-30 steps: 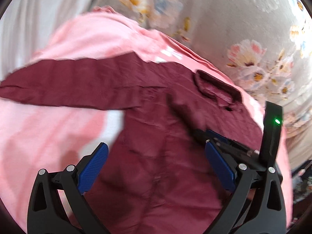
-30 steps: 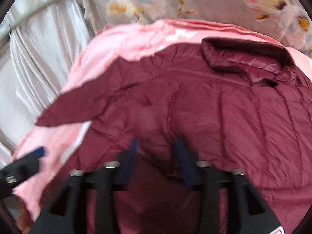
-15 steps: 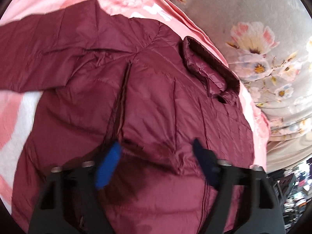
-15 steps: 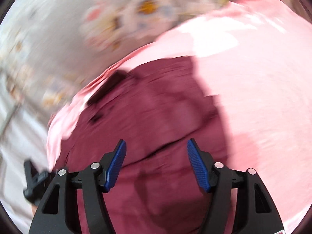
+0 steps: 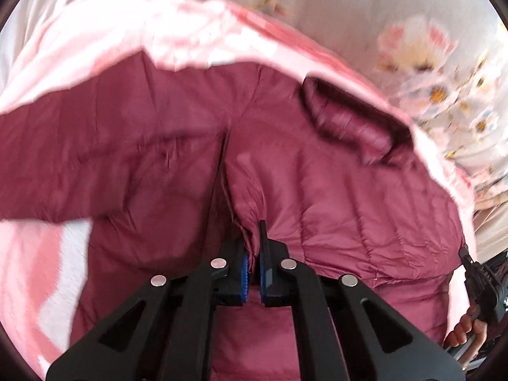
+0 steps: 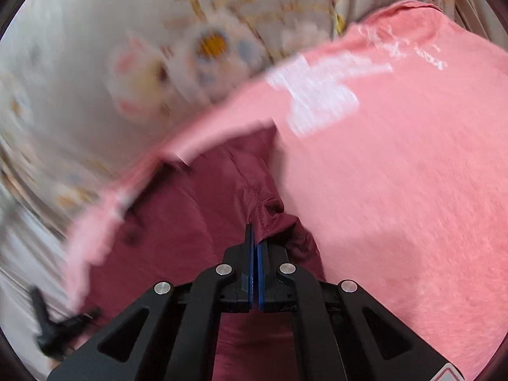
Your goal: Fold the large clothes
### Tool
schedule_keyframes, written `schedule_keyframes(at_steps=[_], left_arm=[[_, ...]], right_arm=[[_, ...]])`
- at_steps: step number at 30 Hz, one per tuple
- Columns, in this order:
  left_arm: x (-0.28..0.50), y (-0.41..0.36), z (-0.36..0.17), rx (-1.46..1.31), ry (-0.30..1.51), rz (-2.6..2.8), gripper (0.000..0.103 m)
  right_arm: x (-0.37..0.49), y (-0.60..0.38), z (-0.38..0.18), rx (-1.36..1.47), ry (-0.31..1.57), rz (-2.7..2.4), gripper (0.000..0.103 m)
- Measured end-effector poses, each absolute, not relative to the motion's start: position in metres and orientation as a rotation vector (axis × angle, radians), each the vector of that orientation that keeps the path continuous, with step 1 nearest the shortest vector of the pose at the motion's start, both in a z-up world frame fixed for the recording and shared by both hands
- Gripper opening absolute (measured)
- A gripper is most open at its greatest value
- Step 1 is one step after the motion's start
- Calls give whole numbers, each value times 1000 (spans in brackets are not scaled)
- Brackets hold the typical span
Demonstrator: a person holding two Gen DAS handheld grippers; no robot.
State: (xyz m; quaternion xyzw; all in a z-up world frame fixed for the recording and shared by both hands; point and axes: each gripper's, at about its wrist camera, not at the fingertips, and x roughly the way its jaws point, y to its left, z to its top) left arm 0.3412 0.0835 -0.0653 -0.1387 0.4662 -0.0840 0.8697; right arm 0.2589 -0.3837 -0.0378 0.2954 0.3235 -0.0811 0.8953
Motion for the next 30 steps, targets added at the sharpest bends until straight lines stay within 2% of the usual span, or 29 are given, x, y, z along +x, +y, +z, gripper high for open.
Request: schedule_keyframes(at_steps=[5,7,9,11,13,16,19,25,30], left_arm=[[335,79,-78,-242,944,-158,4],[334,74,-74,-202,936,-146,6],[327,77,-65,-174,908,-132,11],[317,82,-51,-144,870,-118,22],[309,86,-35,-122,830,-99,28],[304,81,-6,-127,770,-104,28],[309,56,-1,-109,777,-168,28],[312,-5,-44,-7,869,-254,28],[311,-15,-70,18,894,-245,28]], right_arm=[[266,-388,-64,583,782,-192,0],[264,-381,-58,524,796,-220,5],[250,-377,-48,489,782,-236,12],[233,-371,-29,445,733,-257,14],[224,-368,-12,413,695,-262,14],[232,-352,7,379,671,-218,14],[251,-319,5,313,708,-164,13],[270,-246,-28,188,795,-49,10],[279,-233,-55,149,864,-43,8]])
